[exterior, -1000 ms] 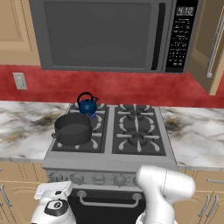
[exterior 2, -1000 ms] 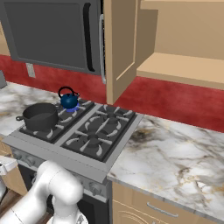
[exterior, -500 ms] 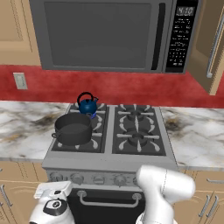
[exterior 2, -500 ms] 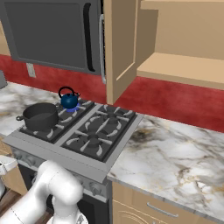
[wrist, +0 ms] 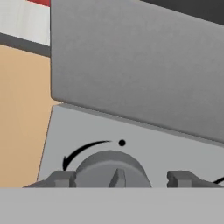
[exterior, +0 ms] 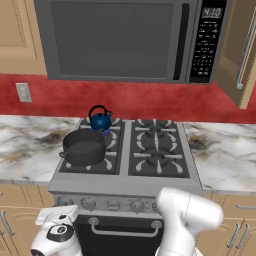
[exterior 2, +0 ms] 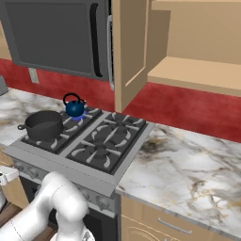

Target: Pick the kettle from the cabinet and place it on a stove burner. Then pick the pot from the counter and place it on another stove burner. Finally, turn both burners on.

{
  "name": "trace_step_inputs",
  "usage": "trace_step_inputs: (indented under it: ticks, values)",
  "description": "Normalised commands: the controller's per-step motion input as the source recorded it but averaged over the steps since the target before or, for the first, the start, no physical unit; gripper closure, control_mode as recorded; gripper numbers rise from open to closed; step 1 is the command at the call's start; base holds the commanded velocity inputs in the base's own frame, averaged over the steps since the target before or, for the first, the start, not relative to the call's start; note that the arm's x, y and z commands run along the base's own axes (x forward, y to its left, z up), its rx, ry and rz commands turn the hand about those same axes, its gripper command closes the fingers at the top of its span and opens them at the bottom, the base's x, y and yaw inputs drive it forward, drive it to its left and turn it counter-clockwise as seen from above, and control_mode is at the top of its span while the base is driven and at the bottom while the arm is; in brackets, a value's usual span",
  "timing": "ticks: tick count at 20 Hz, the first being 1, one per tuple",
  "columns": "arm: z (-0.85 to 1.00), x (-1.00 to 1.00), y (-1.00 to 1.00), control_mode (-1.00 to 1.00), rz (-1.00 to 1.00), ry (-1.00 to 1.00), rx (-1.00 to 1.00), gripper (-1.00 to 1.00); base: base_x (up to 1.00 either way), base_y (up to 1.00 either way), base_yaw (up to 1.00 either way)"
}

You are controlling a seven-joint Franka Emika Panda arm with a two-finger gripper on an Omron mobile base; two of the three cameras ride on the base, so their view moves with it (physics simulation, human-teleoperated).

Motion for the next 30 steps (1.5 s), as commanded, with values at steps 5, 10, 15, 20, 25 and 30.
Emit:
trace_step_inputs:
  ticks: [5, 10, 15, 20, 25, 30]
  values:
    - [-0.26, 0.24, 0.10, -1.00, 0.00, 0.00, 0.01, -1.00, 0.00, 0.00, 0.00]
    - [-0.33, 0.20, 0.05, -1.00, 0.00, 0.00, 0.01, 1.00, 0.00, 0.00, 0.00]
    - [-0.28, 0.15, 0.00, -1.00, 0.00, 0.00, 0.02, 1.00, 0.00, 0.00, 0.00]
    - [-0.21, 0.10, 0.00, -1.00, 0.00, 0.00, 0.01, 1.00, 0.00, 0.00, 0.00]
    - [-0.15, 0.11, 0.00, -1.00, 0.00, 0.00, 0.00, 1.00, 0.00, 0.00, 0.00]
    - [-0.11, 0.02, 0.00, -1.00, 0.00, 0.00, -0.02, 1.00, 0.00, 0.00, 0.00]
